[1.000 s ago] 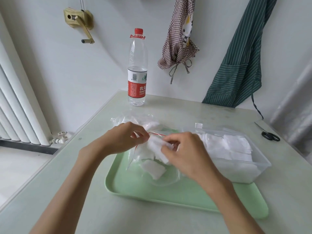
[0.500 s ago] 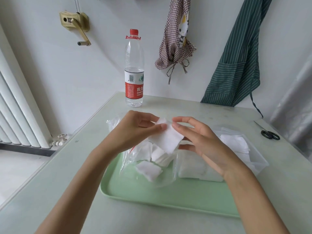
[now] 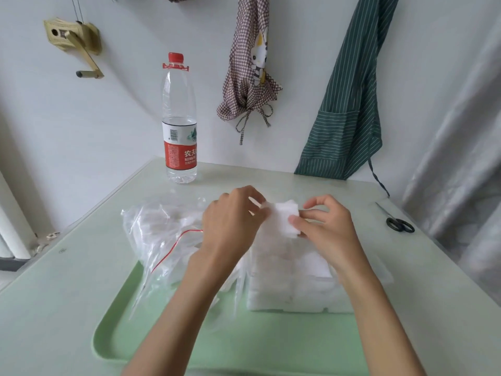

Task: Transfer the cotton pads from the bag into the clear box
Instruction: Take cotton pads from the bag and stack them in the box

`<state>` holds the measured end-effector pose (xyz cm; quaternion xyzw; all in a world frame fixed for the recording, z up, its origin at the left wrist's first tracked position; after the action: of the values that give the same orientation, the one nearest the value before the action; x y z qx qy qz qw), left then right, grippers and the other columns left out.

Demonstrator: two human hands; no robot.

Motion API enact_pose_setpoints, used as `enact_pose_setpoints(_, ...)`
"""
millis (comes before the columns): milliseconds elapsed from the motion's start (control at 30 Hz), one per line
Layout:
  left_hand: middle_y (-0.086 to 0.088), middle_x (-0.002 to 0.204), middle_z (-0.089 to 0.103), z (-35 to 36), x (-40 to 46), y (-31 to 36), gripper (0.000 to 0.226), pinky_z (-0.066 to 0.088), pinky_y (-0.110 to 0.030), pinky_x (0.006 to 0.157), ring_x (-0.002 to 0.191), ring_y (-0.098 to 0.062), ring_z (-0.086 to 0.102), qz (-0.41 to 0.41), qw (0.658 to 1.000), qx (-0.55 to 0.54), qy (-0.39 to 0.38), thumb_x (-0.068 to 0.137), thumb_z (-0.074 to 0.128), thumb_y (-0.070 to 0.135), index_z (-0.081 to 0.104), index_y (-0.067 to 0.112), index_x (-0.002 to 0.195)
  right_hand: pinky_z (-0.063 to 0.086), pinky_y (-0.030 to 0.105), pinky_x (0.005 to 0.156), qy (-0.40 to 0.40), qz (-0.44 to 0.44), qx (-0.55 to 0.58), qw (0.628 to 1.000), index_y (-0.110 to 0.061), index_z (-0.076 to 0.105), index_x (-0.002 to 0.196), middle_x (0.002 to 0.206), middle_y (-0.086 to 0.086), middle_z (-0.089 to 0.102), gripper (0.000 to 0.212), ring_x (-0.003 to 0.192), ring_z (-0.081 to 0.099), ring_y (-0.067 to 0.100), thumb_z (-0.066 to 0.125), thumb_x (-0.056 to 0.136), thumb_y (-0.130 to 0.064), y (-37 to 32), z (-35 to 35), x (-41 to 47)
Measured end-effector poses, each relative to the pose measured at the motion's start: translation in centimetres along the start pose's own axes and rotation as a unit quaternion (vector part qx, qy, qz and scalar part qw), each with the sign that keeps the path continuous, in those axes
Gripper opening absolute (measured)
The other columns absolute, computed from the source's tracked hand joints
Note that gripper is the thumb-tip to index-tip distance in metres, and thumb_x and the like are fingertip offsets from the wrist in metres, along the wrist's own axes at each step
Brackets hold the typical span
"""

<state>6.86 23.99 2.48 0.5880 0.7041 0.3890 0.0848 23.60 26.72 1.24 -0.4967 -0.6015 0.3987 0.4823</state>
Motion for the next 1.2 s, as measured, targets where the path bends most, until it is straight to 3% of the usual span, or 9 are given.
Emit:
enact_pose_setpoints(167,0.014,0.091,0.07,0.1,0.2,-0.5,0.01,0.031,-0.024,0.072,0.094,-0.013,0.056,0.043,0.99,0.133,-0.008,0.086,0.062,0.037,0.07,0.034,0.092,0.057,0.034,0.075,-0.019,-0.017,-0.13,0.991,-0.024,0.069,0.065,0.068,-0.006,0.071,0.016,0.066,0.068,0.012,0.076,0.073,-0.012,1.5,1.4,0.5)
enact_pose_setpoints(433,0.014,0.097,0.055,0.7,0.1,0.2,0.012,0.028,-0.023,0.076,0.098,-0.012,0.043,0.089,0.987,0.135,-0.014,0.081,0.068,0.038,0.07,0.039,0.093,0.053,0.018,0.06,-0.102,0.047,-0.069,0.991,-0.02,0.075,0.077,0.072,-0.002,0.073,0.01,0.064,0.069,0.01,0.075,0.077,-0.011,2.8,2.1,0.4)
enact_pose_setpoints(500,0.012,0.103,0.056,1.1,0.0,0.1,0.011,0.026,-0.023,0.076,0.1,-0.014,0.042,0.088,0.98,0.174,-0.03,0.083,0.065,0.039,0.071,0.04,0.093,0.049,0.018,0.06,-0.063,0.004,-0.183,0.981,-0.026,0.073,0.074,0.069,-0.009,0.068,0.009,0.062,0.065,0.01,0.076,0.074,-0.017,2.4,1.9,0.5)
enact_pose_setpoints(600,0.01,0.106,0.054,1.2,0.0,0.3,0.015,0.024,-0.024,0.076,0.102,-0.016,0.041,0.107,0.969,0.223,-0.029,0.086,0.061,0.041,0.071,0.041,0.097,0.035,0.017,0.058,-0.023,-0.117,-0.345,0.931,-0.033,0.073,0.083,0.076,-0.012,0.049,0.014,0.075,0.049,0.009,0.073,0.078,-0.021,0.5,2.1,0.3)
enact_pose_setpoints(667,0.01,0.107,0.052,1.2,-0.1,0.8,0.017,0.025,-0.024,0.077,0.104,-0.016,0.04,0.138,0.958,0.25,-0.028,0.086,0.059,0.042,0.07,0.041,0.099,0.035,0.022,0.061,-0.071,-0.132,-0.353,0.923,-0.037,0.073,0.091,0.08,-0.012,0.049,0.018,0.075,0.044,0.005,0.068,0.082,-0.022,0.4,2.4,0.4)
enact_pose_setpoints(733,0.011,0.108,0.05,1.3,-0.2,0.9,0.021,0.025,-0.024,0.079,0.104,-0.015,0.039,0.156,0.952,0.257,-0.051,0.083,0.059,0.046,0.069,0.041,0.1,0.039,0.026,0.066,-0.141,-0.089,-0.34,0.925,-0.039,0.07,0.1,0.086,-0.013,0.054,0.021,0.072,0.045,0.003,0.064,0.085,-0.027,1.4,2.6,0.3)
enact_pose_setpoints(833,0.011,0.108,0.046,1.7,-0.3,0.5,0.025,0.022,-0.024,0.079,0.104,-0.015,0.037,0.158,0.948,0.261,-0.09,0.079,0.062,0.05,0.068,0.043,0.102,0.041,0.022,0.063,-0.197,-0.037,-0.35,0.915,-0.042,0.065,0.109,0.087,-0.015,0.054,0.027,0.071,0.048,0.003,0.061,0.087,-0.027,2.5,2.9,-0.3)
enact_pose_setpoints(1000,0.009,0.111,0.044,2.7,-0.2,0.0,0.026,0.021,-0.023,0.08,0.108,-0.016,0.036,0.143,0.948,0.262,-0.113,0.079,0.065,0.048,0.067,0.043,0.104,0.034,0.025,0.071,-0.169,-0.041,-0.429,0.886,-0.039,0.06,0.114,0.096,-0.012,0.049,0.032,0.101,0.052,0.017,0.059,0.087,-0.022,2.5,3.6,-0.3)
enact_pose_setpoints(1200,0.011,0.131,0.043,2.4,-0.8,-0.2,0.028,0.024,-0.027,0.093,0.123,-0.015,0.032,0.149,0.953,0.225,-0.136,0.087,0.053,0.052,0.063,0.042,0.112,0.039,0.027,0.078,-0.079,-0.062,-0.423,0.901,-0.037,0.066,0.102,0.099,-0.007,0.05,0.03,0.106,0.05,0.018,0.069,0.078,-0.019,1.5,2.7,-0.5)
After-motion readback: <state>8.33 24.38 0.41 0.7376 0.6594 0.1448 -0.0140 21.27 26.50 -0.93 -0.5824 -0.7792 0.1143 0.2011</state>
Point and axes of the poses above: each hand's wrist, its own x-axis towards the middle knuckle, its own z-axis out of the palm, y = z × x, the point moved 7 cm from there along x, towards the middle knuckle
